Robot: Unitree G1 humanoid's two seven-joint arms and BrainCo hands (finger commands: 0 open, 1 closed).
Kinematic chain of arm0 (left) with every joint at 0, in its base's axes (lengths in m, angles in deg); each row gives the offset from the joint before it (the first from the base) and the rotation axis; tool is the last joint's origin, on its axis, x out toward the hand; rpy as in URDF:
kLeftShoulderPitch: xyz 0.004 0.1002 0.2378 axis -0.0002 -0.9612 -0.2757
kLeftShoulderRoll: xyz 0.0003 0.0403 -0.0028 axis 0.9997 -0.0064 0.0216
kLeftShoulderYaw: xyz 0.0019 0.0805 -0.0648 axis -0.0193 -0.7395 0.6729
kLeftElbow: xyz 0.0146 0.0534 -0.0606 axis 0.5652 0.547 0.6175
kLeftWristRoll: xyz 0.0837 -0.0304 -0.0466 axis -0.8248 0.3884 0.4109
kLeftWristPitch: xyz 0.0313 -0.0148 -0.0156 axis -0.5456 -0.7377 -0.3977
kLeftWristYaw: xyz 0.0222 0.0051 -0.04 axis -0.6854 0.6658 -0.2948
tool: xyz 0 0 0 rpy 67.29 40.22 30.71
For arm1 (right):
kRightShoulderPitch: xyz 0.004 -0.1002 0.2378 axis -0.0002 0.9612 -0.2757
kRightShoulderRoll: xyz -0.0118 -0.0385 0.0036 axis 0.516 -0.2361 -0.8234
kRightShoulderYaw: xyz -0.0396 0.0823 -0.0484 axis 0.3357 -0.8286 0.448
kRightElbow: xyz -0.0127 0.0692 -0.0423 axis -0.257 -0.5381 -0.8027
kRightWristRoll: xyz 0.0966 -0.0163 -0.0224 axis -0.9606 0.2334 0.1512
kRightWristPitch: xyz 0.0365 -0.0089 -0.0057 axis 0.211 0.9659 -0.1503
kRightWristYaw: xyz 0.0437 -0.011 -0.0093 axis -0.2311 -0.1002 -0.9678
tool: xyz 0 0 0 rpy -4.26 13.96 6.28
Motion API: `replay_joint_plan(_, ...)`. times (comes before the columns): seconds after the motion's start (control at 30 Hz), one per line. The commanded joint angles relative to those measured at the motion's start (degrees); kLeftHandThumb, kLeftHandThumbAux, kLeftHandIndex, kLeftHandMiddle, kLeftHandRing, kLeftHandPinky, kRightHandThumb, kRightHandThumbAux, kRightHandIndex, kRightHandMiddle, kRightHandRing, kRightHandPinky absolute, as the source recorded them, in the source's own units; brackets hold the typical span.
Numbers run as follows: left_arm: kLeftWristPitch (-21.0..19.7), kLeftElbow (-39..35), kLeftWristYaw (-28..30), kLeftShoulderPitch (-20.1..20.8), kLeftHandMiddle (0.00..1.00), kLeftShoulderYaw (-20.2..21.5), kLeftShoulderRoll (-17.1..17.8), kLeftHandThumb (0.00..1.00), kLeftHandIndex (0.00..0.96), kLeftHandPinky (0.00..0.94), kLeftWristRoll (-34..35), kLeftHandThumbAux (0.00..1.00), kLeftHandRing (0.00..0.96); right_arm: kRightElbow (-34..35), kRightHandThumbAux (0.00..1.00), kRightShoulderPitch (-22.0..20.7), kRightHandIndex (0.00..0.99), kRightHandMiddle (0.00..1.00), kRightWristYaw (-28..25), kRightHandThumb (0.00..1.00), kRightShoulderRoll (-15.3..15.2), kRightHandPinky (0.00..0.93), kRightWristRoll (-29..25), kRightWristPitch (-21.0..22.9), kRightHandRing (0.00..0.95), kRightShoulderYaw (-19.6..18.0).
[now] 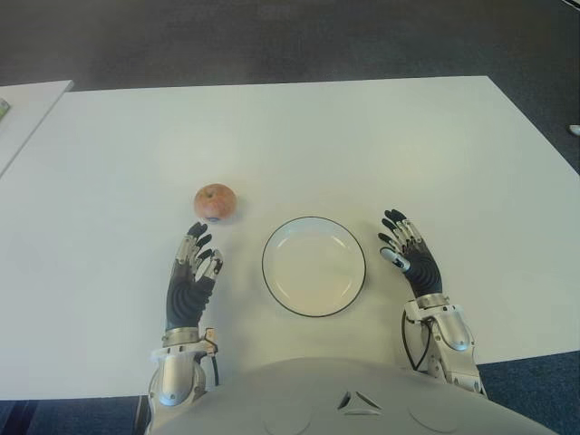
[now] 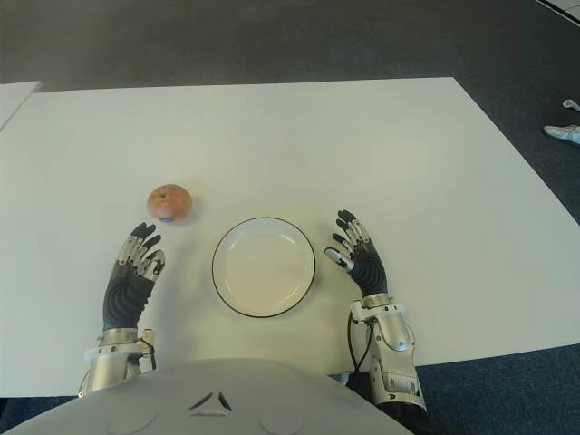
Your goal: Put the apples into the plate.
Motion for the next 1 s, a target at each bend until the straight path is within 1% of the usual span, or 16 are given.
replay_joint_plan(0.03,-2.6,-0.4,1.1,-0.9,0.096,-0.4,0.3,0.197,0.066,0.142,1.2,0.573,0.115,-1.9,0.619,0.8,0.053,0.062,0.5,0.156,0.2,0.043,0.8,1.4,0.044,0.1)
replay_joint_plan(0.23,-3.5,-0.6,1.0,-1.1,0.089,-0.6,0.2,0.193,0.066,0.152,1.7,0.573,0.109,-1.9,0.617,0.7,0.062,0.072,0.2,0.151,0.1,0.061,0.5,1.4,0.052,0.0)
replay_joint_plan(0.3,-3.5,-0.6,0.9,-1.1,0.084,-0.7,0.2,0.191,0.063,0.128,1.8,0.578,0.099,-2.0,0.616,0.6,0.062,0.074,0.0,0.155,0.0,0.064,0.2,1.5,0.055,-0.1)
replay_joint_plan(0.4,-3.5,-0.5,0.8,-1.2,0.083,-0.8,0.1,0.19,0.062,0.13,2.0,0.581,0.096,-2.0,0.613,0.6,0.06,0.069,-0.2,0.159,0.0,0.051,0.0,1.6,0.051,-0.1)
replay_joint_plan(0.5,-3.4,-0.3,1.0,-1.2,0.09,-0.7,0.1,0.191,0.064,0.152,2.4,0.58,0.106,-2.0,0.614,0.6,0.056,0.062,-0.2,0.162,0.0,0.042,0.0,1.7,0.045,-0.1)
replay_joint_plan(0.73,-2.6,0.2,0.9,-1.0,0.082,-0.7,0.4,0.197,0.063,0.127,2.5,0.584,0.094,-1.8,0.628,0.7,0.046,0.063,-0.1,0.169,0.1,0.05,0.1,2.0,0.05,-0.1)
replay_joint_plan(0.87,-1.8,0.7,0.3,-0.9,0.084,-0.5,0.4,0.202,0.063,0.14,1.5,0.585,0.099,-1.8,0.629,0.7,0.043,0.063,0.1,0.168,0.1,0.048,0.4,2.0,0.051,-0.1)
replay_joint_plan(0.93,0.5,2.2,-3.0,0.0,0.084,0.5,1.6,0.205,0.06,0.134,-5.0,0.585,0.099,-1.9,0.631,0.6,0.043,0.062,0.3,0.166,0.0,0.05,0.6,2.0,0.051,-0.1)
replay_joint_plan(0.97,1.8,3.1,-6.7,0.7,0.081,1.2,2.8,0.205,0.057,0.121,-11.9,0.585,0.096,-1.9,0.632,0.6,0.043,0.061,0.3,0.164,0.0,0.05,0.6,2.1,0.05,-0.2)
replay_joint_plan(1.0,2.7,3.8,-9.4,1.3,0.076,1.7,3.6,0.204,0.052,0.111,-16.7,0.584,0.09,-1.9,0.636,0.6,0.042,0.06,0.4,0.163,0.0,0.05,0.7,2.1,0.05,-0.2)
